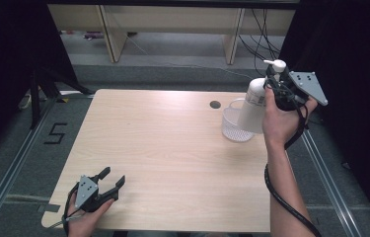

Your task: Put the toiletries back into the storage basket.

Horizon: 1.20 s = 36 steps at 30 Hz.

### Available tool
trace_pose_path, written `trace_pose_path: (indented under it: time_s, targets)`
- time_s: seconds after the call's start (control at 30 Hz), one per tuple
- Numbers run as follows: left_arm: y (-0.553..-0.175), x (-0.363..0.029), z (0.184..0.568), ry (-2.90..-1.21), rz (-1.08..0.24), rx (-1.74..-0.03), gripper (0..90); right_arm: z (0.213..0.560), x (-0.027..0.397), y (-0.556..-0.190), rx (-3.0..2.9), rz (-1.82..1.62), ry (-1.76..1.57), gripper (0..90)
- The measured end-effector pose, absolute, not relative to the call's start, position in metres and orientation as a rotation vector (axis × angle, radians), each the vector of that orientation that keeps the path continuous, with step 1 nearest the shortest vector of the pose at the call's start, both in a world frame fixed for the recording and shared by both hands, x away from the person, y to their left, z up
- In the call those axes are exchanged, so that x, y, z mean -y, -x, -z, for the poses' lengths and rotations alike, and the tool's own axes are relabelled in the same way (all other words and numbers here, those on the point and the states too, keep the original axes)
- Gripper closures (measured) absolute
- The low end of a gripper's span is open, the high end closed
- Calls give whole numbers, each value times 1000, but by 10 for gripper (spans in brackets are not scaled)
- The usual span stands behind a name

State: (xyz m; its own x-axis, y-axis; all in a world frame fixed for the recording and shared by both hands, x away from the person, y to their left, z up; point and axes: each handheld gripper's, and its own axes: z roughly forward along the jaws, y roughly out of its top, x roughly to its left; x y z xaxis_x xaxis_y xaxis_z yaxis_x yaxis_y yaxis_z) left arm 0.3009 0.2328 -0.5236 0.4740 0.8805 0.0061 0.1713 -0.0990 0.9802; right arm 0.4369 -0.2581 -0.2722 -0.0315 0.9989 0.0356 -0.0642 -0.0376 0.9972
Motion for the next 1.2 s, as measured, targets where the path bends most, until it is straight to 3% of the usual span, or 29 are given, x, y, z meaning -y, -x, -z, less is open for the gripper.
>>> trace_pose_path:
  time_s: [1.2]
  targets:
    - [-301,-233,524,-1578,-775,-937,354,269,257,-465,-1169,-1288,-1214,605]
